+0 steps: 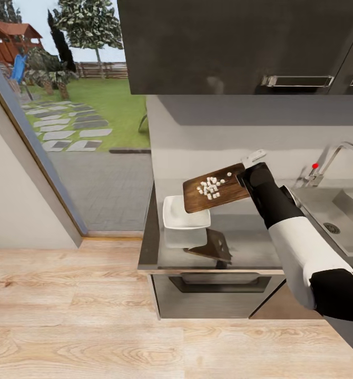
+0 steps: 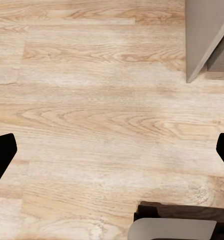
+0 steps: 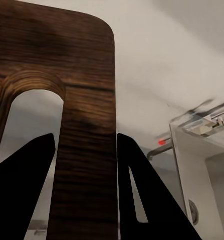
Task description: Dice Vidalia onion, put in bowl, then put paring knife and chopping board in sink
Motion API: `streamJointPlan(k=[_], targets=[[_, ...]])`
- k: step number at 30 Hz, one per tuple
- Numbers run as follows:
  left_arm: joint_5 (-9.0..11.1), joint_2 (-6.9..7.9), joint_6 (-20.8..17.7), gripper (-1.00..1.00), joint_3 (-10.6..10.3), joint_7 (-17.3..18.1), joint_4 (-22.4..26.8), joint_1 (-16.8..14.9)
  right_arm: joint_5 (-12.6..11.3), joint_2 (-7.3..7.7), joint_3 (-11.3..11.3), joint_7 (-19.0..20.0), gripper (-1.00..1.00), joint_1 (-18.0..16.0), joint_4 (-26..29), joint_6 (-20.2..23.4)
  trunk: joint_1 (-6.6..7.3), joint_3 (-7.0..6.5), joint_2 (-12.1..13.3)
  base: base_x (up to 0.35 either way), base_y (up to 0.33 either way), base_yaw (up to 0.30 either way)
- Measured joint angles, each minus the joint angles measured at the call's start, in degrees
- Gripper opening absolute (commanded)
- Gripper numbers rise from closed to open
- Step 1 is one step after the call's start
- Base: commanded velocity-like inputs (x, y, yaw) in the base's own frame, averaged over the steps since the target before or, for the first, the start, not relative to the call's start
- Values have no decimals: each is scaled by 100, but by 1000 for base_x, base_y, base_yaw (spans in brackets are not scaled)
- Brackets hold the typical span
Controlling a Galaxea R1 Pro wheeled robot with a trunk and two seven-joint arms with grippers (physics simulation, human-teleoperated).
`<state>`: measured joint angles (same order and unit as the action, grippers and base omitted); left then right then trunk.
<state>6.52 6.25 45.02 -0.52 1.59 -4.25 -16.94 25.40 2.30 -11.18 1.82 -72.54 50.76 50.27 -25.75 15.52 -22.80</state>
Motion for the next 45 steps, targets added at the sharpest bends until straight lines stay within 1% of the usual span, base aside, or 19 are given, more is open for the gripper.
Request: streamJointPlan(k=[9,10,12,15,17,20,23,32,38,40,41,42,43,45], targets=[[4,16,0,100,1,-5,0,0,17,-6,-16,-7,-100,0,0,10,0,0,0,0,0,0],[6,20,-2,100,0,-6,0,0,53,-18,-30,-7,-100,0,0,10,0,0,0,0,0,0],[7,27,-5,100,0,-7,-4,0,183,-53,-62,-8,-100,0,0,10,0,0,0,0,0,0],[9,36,-8,100,0,-10,-8,0,657,-161,-88,3,-100,0,0,79,0,0,0,0,0,0],[9,40,-8,100,0,-12,-9,-1,891,-224,-107,15,-100,0,3,144,0,0,0,0,0,0],[9,43,-7,100,0,-14,-10,-1,1031,-268,-110,22,-100,0,3,179,0,0,0,0,0,0],[9,51,-9,100,0,-16,-9,-1,1080,-282,-111,24,-100,0,3,190,0,0,0,0,0,0],[9,54,-9,100,0,-16,-10,-1,1094,-277,-111,24,-100,-22,10,204,0,0,0,0,0,0],[9,61,-9,100,0,-16,-10,-1,1101,-295,-116,18,-100,-49,12,372,0,0,0,0,0,0],[12,92,-9,100,2,-16,-10,-1,1146,-324,-119,17,-100,-51,12,396,0,0,0,0,0,0],[13,118,-9,100,3,-16,-10,-1,1237,-349,-119,16,-100,-52,11,404,0,0,0,0,0,0],[12,133,-9,100,1,-16,-10,-1,1404,-389,-120,16,-100,-52,9,409,0,0,0,0,0,0],[11,141,-9,100,0,-16,-10,-1,1599,-459,-120,17,-100,-53,7,413,0,0,0,0,0,0],[10,146,-9,100,-1,-16,-10,-1,1775,-568,-118,26,-100,-53,5,412,0,0,0,0,0,0]])
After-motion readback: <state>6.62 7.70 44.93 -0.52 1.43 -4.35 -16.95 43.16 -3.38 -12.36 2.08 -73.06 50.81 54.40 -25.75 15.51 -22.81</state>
